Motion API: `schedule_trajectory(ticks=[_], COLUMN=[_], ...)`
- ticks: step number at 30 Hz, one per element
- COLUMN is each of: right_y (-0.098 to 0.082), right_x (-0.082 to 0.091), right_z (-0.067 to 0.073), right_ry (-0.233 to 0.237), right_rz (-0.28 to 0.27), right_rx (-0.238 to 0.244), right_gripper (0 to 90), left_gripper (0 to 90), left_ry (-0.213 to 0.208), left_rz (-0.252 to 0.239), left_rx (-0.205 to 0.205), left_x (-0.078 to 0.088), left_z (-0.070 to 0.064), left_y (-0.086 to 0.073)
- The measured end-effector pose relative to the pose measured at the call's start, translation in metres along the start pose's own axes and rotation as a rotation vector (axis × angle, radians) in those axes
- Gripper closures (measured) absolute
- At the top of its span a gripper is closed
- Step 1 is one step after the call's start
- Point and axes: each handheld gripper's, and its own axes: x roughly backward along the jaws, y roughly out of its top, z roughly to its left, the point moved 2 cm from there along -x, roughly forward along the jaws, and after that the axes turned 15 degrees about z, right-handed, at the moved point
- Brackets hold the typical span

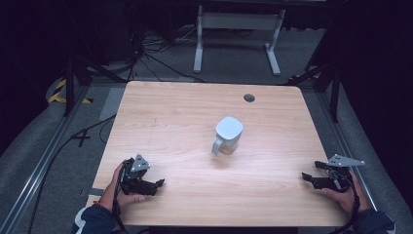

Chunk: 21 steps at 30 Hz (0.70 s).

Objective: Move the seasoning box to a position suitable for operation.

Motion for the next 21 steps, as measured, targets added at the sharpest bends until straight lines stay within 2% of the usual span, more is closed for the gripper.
schedule_trajectory(ticks=[4, 8, 11, 14, 16, 19, 21], right_y=[0.000, 0.000, 0.000, 0.000, 0.000, 0.000, 0.001], right_x=[0.000, 0.000, 0.000, 0.000, 0.000, 0.000, 0.000], right_z=[0.000, 0.000, 0.000, 0.000, 0.000, 0.000, 0.000], right_ry=[-0.003, -0.004, -0.005, -0.004, -0.004, -0.006, -0.006], right_rz=[0.003, 0.000, -0.001, -0.002, -0.002, 0.006, 0.007], right_rx=[0.000, -0.002, -0.003, -0.003, -0.003, 0.002, 0.000], right_gripper=[21.0, 20.8, 20.8, 20.8, 20.8, 20.8, 20.8], left_gripper=[9.2, 20.3, 30.2, 34.4, 37.6, 45.1, 53.0], left_ry=[-0.008, -0.019, -0.016, -0.007, 0.001, -0.016, -0.014], left_rz=[0.010, 0.036, 0.024, 0.009, -0.018, -0.058, -0.084], left_rx=[-0.012, -0.048, -0.066, -0.075, -0.076, -0.081, -0.104], left_x=[0.001, 0.002, 0.002, 0.003, 0.005, 0.010, 0.014], left_z=[-0.001, -0.003, -0.005, -0.005, -0.006, -0.008, -0.009], left_y=[0.002, 0.011, 0.016, 0.023, 0.028, 0.038, 0.045])
